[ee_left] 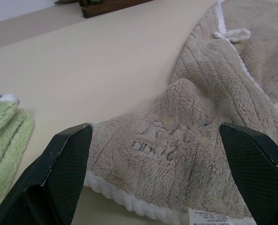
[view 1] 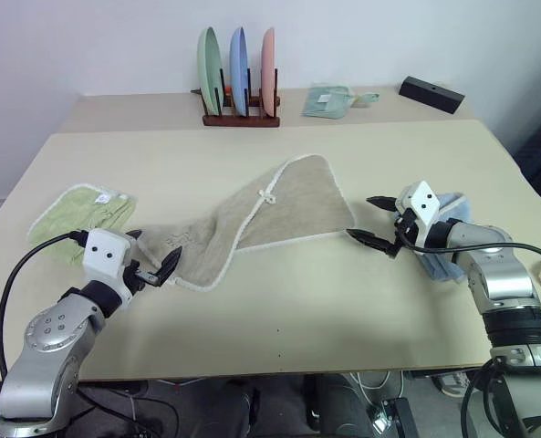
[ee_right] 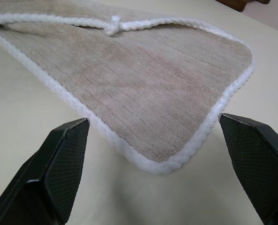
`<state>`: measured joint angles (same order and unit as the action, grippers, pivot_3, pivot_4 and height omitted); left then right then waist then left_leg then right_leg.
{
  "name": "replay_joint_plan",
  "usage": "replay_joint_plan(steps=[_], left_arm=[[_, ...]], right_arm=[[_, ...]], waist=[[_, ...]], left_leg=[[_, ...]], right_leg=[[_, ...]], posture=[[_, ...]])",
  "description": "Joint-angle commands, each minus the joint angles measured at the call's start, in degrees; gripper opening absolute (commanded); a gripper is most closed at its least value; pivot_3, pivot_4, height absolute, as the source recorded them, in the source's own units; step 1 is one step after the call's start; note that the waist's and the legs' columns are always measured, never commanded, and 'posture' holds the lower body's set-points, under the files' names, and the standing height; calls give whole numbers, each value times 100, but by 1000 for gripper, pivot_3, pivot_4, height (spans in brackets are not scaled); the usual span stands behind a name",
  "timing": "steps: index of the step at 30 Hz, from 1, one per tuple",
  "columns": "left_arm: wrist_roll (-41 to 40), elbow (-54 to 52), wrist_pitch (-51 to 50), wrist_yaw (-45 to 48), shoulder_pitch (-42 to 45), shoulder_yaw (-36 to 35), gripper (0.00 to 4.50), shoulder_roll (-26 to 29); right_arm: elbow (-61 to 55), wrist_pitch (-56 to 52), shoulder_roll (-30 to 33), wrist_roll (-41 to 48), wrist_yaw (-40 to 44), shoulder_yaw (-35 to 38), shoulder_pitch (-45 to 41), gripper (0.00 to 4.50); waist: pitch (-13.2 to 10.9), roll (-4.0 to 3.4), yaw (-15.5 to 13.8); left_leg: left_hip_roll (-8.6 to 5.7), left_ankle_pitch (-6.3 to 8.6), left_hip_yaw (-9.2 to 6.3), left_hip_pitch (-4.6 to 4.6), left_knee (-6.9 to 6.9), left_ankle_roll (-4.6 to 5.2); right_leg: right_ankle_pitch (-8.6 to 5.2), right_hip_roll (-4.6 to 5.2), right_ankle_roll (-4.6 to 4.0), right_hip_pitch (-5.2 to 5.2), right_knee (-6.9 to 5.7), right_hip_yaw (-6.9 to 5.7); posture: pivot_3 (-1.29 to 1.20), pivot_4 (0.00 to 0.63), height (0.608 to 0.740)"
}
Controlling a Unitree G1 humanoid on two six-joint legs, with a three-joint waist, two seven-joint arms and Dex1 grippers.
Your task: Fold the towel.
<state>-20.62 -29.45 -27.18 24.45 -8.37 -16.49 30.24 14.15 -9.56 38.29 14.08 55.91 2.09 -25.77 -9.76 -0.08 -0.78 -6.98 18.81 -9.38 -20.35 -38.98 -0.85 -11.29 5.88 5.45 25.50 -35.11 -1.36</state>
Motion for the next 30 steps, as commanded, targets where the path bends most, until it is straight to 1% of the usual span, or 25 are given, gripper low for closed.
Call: replay_joint_plan(steps=[1, 17, 22, 25, 30], left_arm=[[13, -253, 86, -16, -55, -101, 4385, 8], [75, -223, 184, 136, -104, -42, 4385, 74], [31, -282, 189, 296, -235, -4, 4385, 96], [-95, -237, 154, 643, -244, 127, 4385, 213], [-51, -568, 84, 1515, -330, 834, 4385, 901]], right_arm=[[-11, 112, 28, -14, 36, 41, -128, 4500], [-71, 202, -215, -135, -155, 8, -128, 4500], [-308, -201, -212, -18, -120, -53, -43, 4500], [-539, -451, -225, 99, -98, -17, 172, 4500], [-978, -416, -251, 14, -489, 104, 513, 4500]], waist=[[0, 0, -1], [0, 0, -1], [0, -1, -1], [0, -1, -12], [-5, -9, -3]], left_leg=[[0, 0, 0, 0, 0, 0], [0, -1, 0, 0, 0, -1], [0, -1, 1, 0, 0, -2], [0, 4, 0, -1, 0, 7], [-1, 7, 3, -2, 0, 12]], right_leg=[[0, 0, 0, 0, 0, 0], [0, 0, 0, 0, 0, 0], [0, 0, 0, 0, 0, 0], [0, 0, 0, 0, 0, 0], [0, 1, 0, 0, 2, 0]], posture=[[0, 150, 727], [0, 150, 727], [0, 150, 727], [0, 150, 727], [0, 150, 727]])
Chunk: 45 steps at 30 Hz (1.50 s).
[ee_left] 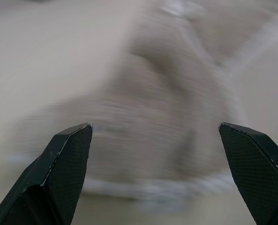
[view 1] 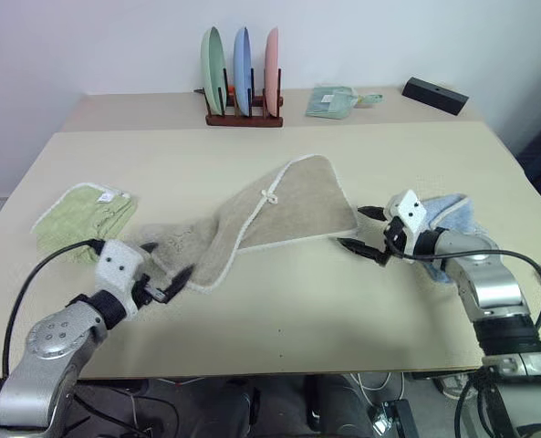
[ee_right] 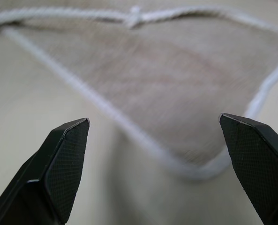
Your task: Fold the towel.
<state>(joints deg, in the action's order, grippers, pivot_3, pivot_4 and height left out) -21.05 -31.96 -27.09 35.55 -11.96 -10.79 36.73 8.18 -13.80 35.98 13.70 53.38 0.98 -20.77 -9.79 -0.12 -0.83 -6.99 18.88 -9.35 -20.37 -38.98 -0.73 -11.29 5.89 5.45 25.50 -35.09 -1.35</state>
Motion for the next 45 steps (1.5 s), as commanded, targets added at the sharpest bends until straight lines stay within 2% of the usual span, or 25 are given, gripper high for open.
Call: replay_joint_plan(steps=[1, 5, 18, 19, 21, 27, 29, 31, 34, 37, 41, 45], left_arm=[[3, -318, 86, 455, 43, 324, 4385, 307], [1079, 193, 480, 380, 420, 1077, 4385, 702], [1620, 981, 324, -10, 1110, 1426, 4385, 333], [1635, 1018, 308, -29, 1161, 1437, 3890, 300], [1594, 1016, 229, -65, 1212, 1394, 3197, 227], [1629, 774, 169, -37, 1240, 1311, 62, 244], [1612, 729, 201, -22, 1196, 1254, 62, 246], [1256, 442, 185, 70, 990, 938, 62, 168], [766, -8, 148, 322, 439, 320, 62, 218], [534, -191, 215, 823, -437, -226, 62, 529], [663, -48, 560, 1117, -1216, -691, 62, 794], [819, 247, 722, 1024, -1447, -990, 62, 812]], right_arm=[[-407, 0, -27, 60, -289, 225, 32, 4500], [-701, -9, -55, 51, -444, 161, 420, 4500], [-746, 27, -255, 22, -710, 45, 377, 4500], [-730, 38, -256, 23, -711, 51, 366, 4500], [-716, 56, -239, 28, -703, 66, 369, 4500], [-706, 101, -215, 21, -690, 76, 406, 4500], [-699, 111, -230, 3, -699, 48, 379, 4500], [-633, 186, -218, -55, -664, -8, 290, 4500], [-559, 321, -173, -183, -607, -85, 100, 4500], [-391, 537, -124, -405, -517, -241, -207, 4500], [-55, 722, -190, -583, -411, -435, -659, 4500], [496, 1165, -281, -929, -354, -747, -1153, 4500]], waist=[[-6, -9, 8], [-10, -18, 1], [-13, -23, 0], [-13, -23, 1], [-13, -23, 2], [-13, -23, 7], [-14, -22, 6], [-14, -22, 9], [-16, -24, 38], [-17, -26, 42], [-26, -24, 15], [-31, -19, 0]], left_leg=[[-1, 1, 2, 0, 0, 2], [6, 8, 2, 4, 2, 14], [2, 7, 5, 6, 2, 13], [2, 6, 4, 6, 2, 12], [2, 4, 5, 6, 2, 9], [3, -3, 5, 5, 2, -5], [3, -3, 5, 4, 2, -4], [3, -3, 5, 4, 2, -4], [6, -4, 13, 4, 2, -7], [12, -3, 18, 5, 3, -5], [16, 10, 30, 6, 3, 18], [16, 11, 27, 3, 2, 20]], right_leg=[[0, 1, 0, 0, 0, 1], [0, -2, -1, 1, -2, 4], [0, -4, 0, 1, -3, 5], [1, -5, 0, 1, -3, 5], [1, -5, 1, 1, -4, 5], [1, -5, 1, 3, -4, 5], [1, -5, 1, 3, -3, 5], [1, -4, 1, 3, -3, 5], [1, -2, 1, 8, -3, 12], [0, -4, 0, 9, -3, 14], [0, -9, -1, 9, -1, 18], [-1, -14, -1, 6, 2, 18]], posture=[[0, 150, 727], [0, 150, 727], [0, 150, 727], [0, 150, 727], [0, 150, 727], [0, 150, 727], [0, 150, 727], [0, 150, 727], [0, 150, 727], [0, 150, 727], [0, 150, 727], [0, 150, 727]])
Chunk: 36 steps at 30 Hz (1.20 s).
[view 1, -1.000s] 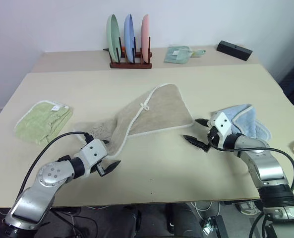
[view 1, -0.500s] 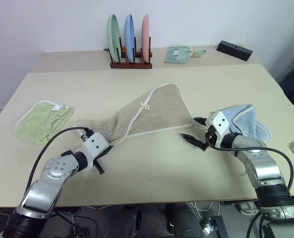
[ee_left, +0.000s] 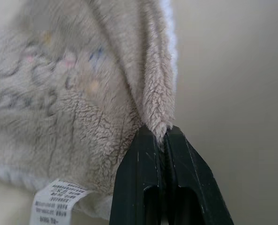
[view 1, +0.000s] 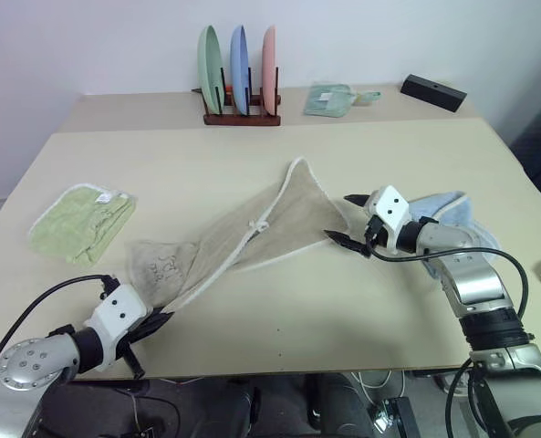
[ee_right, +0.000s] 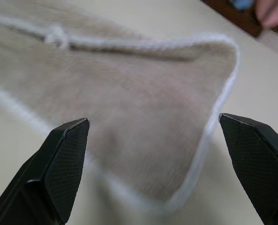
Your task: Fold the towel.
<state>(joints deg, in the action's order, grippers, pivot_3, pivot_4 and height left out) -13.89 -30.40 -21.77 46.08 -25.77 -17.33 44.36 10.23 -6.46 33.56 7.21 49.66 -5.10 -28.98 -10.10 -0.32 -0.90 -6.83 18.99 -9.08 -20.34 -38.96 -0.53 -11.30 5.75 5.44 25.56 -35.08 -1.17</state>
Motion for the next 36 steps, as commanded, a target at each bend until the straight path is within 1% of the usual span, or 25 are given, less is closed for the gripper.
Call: replay_joint_plan(steps=[1, 3, 5, 8, 10, 11, 13, 17, 20, 22, 24, 27, 28, 32, 34, 36], left_arm=[[235, 190, 313, -20, -158, -371, 62, 100], [440, 361, 550, -48, -233, -398, 62, 135], [438, 444, 593, -99, -186, -411, 62, 84], [397, 462, 617, -156, -21, -295, 62, -11], [416, 470, 616, -178, 32, -243, 62, -37], [422, 474, 615, -181, 41, -235, 62, -42], [420, 488, 653, -202, 106, -151, 62, -88], [461, 531, 735, -192, 141, -87, 62, -118], [454, 598, 820, -195, 185, -56, 0, -170], [441, 636, 860, -203, 227, -44, 0, -204], [418, 671, 897, -225, 281, -63, 0, -242], [398, 712, 904, -297, 395, -108, 0, -300], [403, 723, 911, -323, 429, -121, 0, -316], [412, 813, 925, -393, 597, -141, 0, -333], [423, 852, 923, -398, 661, -110, 0, -322], [443, 892, 936, -398, 719, -72, 0, -307]], right_arm=[[521, 650, -59, -449, -8, -264, -500, 4500], [953, 913, -136, -699, -82, -435, -800, 4500], [1303, 997, -229, -828, -160, -493, -1019, 4500], [2044, 273, -635, -711, -222, -453, -1520, 4500], [2260, -7, -791, -618, -229, -362, -1661, 4500], [2306, -43, -818, -624, -227, -341, -1693, 4500], [2531, -466, -849, -668, -63, -436, -1724, 4500], [2593, -1152, -864, -657, 150, -517, -1710, 4500], [2360, -1485, -824, -628, 262, -557, -1592, 3700], [2165, -1620, -767, -623, 321, -565, -1488, 2770], [1893, -1655, -672, -624, 412, -584, -1342, 1762], [1128, -1644, -336, -530, 765, -584, -936, 224], [786, -1611, -178, -478, 943, -584, -748, 55], [-807, -1596, 598, -79, 1777, -565, 161, 55], [-1364, -1531, 873, 35, 1974, -571, 493, 55], [-1662, -1693, 980, 128, 1970, -512, 612, 55]], waist=[[0, 1, 17], [-1, 0, 28], [-2, 0, 36], [-3, 0, 47], [-3, 0, 50], [-3, 0, 46], [-3, 0, 23], [-1, 0, 32], [0, 0, 32], [1, 1, 29], [1, 1, 19], [1, 2, 7], [1, 2, -3], [1, 3, 7], [-1, 4, 18], [-3, 8, 47]], left_leg=[[0, 0, 1, 1, 0, 0], [0, 0, 4, 3, 0, 0], [4, -1, 7, 4, 1, -2], [5, -5, 10, 3, 2, -10], [8, -2, 11, 3, 2, -6], [8, -3, 11, 2, 2, -6], [8, -13, 12, -4, 2, -26], [5, -10, 26, -2, 3, -24], [8, -7, 35, 3, 4, -21], [8, 5, 38, 4, 3, 0], [8, 4, 40, 4, 3, 0], [8, 4, 40, 3, 3, 0], [8, 4, 40, 3, 3, -1], [7, 4, 44, -1, 2, -5], [10, 13, 54, 0, 1, 5], [23, 21, 75, 5, 2, 14]], right_leg=[[0, 0, 0, 0, 0, 0], [0, -4, 0, 1, 0, 0], [1, -8, -1, 3, -1, 0], [1, -8, -2, 5, -2, 9], [2, -12, -3, 7, -2, 15], [2, -13, -4, 9, -3, 17], [3, -14, -4, 17, -3, 19], [3, -11, -3, 18, -3, 31], [3, -13, -3, 18, -4, 36], [3, -14, -2, 19, -6, 38], [3, -14, -2, 19, -6, 39], [3, -13, -1, 19, -5, 39], [4, -13, -1, 18, -5, 39], [3, -9, 3, 19, 0, 38], [3, -7, 5, 19, 2, 41], [3, -13, 5, 21, 4, 54]], posture=[[0, 150, 727], [0, 150, 727], [0, 150, 727], [0, 150, 727], [0, 150, 727], [0, 150, 727], [0, 150, 727], [0, 150, 727], [0, 150, 727], [0, 150, 727], [0, 150, 727], [0, 150, 727], [0, 150, 727], [0, 150, 727], [0, 150, 727], [0, 150, 727]])
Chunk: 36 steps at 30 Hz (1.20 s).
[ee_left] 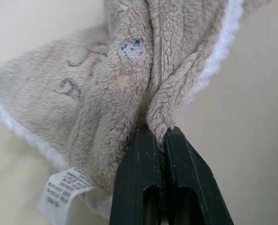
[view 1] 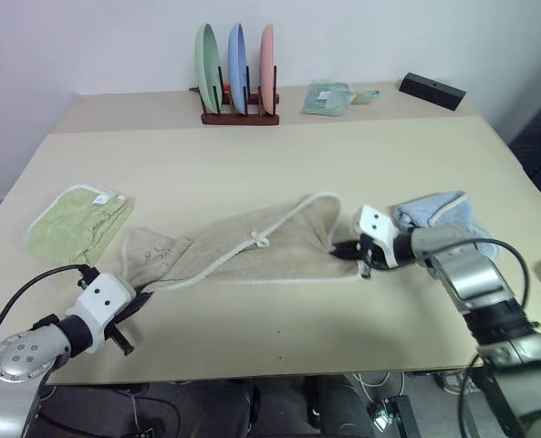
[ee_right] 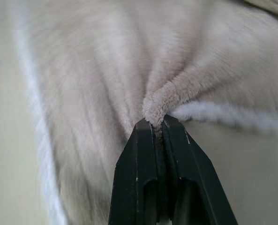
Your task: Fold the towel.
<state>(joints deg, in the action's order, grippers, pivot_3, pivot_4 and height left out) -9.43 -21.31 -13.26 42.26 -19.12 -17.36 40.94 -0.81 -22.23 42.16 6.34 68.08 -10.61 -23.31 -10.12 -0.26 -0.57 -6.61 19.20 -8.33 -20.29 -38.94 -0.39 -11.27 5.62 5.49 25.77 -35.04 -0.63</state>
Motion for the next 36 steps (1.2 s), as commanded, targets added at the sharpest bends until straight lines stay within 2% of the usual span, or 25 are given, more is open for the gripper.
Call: replay_joint_plan(steps=[1, 2, 4, 9, 14, 18, 25, 28, 34, 36], left_arm=[[4, -2, 88, -16, 78, -54, 0, 40], [12, 15, 94, -14, 106, -34, 0, 45], [40, 53, 117, -6, 166, 7, 0, 61], [85, 154, 143, 0, 330, 97, 0, 90], [118, 174, 167, -7, 393, 154, 0, 68], [122, 132, 153, -82, 410, 198, 0, -1], [128, 23, 145, -148, 304, 208, 0, -37], [120, -36, 138, -171, 234, 182, 0, -37], [92, -42, 118, -200, 186, 146, 0, -32], [26, -46, 81, -226, 245, 118, 0, -64]], right_arm=[[-610, -276, 125, 263, 83, 86, 31, 55], [-653, -461, 136, 351, 60, 152, -8, 666], [-760, -587, 204, 514, 86, 301, -64, 1417], [-461, -418, 144, 613, -242, 635, -362, 3909], [332, -369, -107, 495, -816, 772, -801, 3909], [1621, 83, -363, -111, -1415, 486, -1289, 3909], [2962, 509, -758, -435, -1597, 280, -1905, 3909], [2991, 469, -797, -352, -1497, 346, -1986, 3057], [2494, 318, -665, -216, -1214, 388, -1803, 28], [2377, 339, -610, -231, -1256, 433, -1783, 28]], waist=[[-2, 3, 30], [-2, 3, 33], [-2, 3, 12], [-4, 6, -19], [-4, 8, -18], [-4, 8, -7], [-4, 8, 20], [-4, 8, 22], [-4, 7, 6], [-4, 7, 5]], left_leg=[[9, 3, 14, 4, 0, -2], [11, 3, 18, 6, 0, -1], [13, 3, 20, 8, -1, -1], [11, 1, 23, -2, -7, -5], [10, -1, 25, -3, -6, -9], [11, -10, 33, -6, -6, -26], [11, -13, 48, -18, -3, -31], [12, -13, 51, -16, -3, -30], [11, -13, 51, -18, -3, -30], [11, -13, 51, -18, -3, -29]], right_leg=[[0, -5, 0, 1, -1, 8], [0, -8, -1, 2, -2, 15], [1, -9, -1, 3, -5, 17], [2, -8, -2, 13, -4, 17], [2, -8, -2, 14, -3, 19], [3, -9, -4, 24, -8, 26], [4, -10, -4, 50, -14, 35], [5, -12, -5, 49, -15, 38], [6, -12, -4, 51, -15, 38], [6, -12, -4, 52, -15, 38]], posture=[[0, 150, 727], [0, 150, 727], [0, 150, 727], [0, 150, 727], [0, 150, 727], [0, 150, 727], [0, 150, 727], [0, 150, 727], [0, 150, 727], [0, 150, 727]])
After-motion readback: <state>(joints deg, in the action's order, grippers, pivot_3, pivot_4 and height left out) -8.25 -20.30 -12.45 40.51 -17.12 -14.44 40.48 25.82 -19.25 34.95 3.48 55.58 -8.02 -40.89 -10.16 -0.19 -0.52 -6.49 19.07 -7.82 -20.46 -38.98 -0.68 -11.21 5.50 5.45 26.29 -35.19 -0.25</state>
